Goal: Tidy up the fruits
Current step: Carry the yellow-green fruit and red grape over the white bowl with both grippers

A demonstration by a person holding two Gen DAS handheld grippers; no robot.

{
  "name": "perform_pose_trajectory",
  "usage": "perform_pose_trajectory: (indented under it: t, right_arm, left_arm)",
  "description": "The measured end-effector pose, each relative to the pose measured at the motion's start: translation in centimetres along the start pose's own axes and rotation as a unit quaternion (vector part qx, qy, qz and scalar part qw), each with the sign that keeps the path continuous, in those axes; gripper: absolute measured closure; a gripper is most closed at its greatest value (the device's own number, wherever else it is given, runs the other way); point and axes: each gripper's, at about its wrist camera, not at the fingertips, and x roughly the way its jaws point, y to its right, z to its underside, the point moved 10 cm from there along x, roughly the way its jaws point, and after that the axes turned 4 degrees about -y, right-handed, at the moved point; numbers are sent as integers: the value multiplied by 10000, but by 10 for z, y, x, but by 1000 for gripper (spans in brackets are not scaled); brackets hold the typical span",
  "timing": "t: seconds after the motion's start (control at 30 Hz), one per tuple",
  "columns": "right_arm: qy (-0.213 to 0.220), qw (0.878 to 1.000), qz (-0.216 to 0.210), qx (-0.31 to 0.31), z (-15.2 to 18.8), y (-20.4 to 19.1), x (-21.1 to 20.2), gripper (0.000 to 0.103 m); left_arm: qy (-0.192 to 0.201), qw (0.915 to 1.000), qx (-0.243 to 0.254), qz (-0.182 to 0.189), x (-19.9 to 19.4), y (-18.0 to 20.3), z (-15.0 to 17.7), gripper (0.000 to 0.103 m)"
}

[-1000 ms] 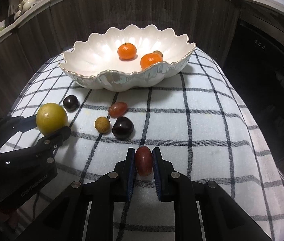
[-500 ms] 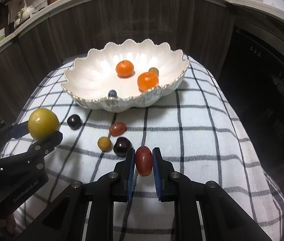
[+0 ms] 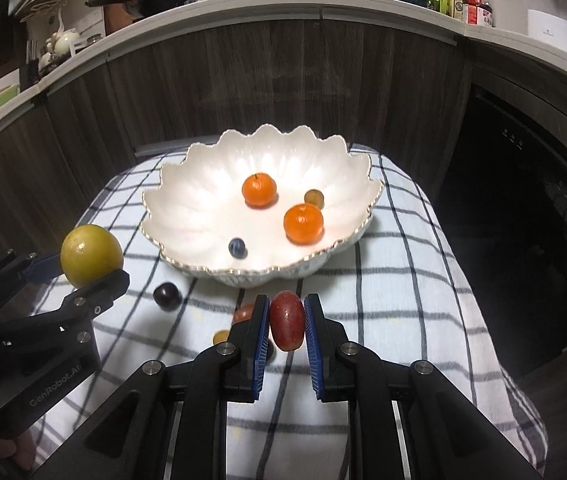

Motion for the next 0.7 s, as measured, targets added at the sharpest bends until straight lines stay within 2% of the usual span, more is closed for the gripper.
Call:
perform_pose_trajectory:
  t: [0.27, 0.7]
  right_arm:
    - [91, 9999, -63, 25, -24, 2, 4, 84]
    - [85, 9999, -110, 51, -47, 4, 24, 84]
  left_arm:
    - [133, 9999, -30, -31, 1, -6, -23, 56]
    - [86, 9998, -179, -9, 23, -15, -48, 56]
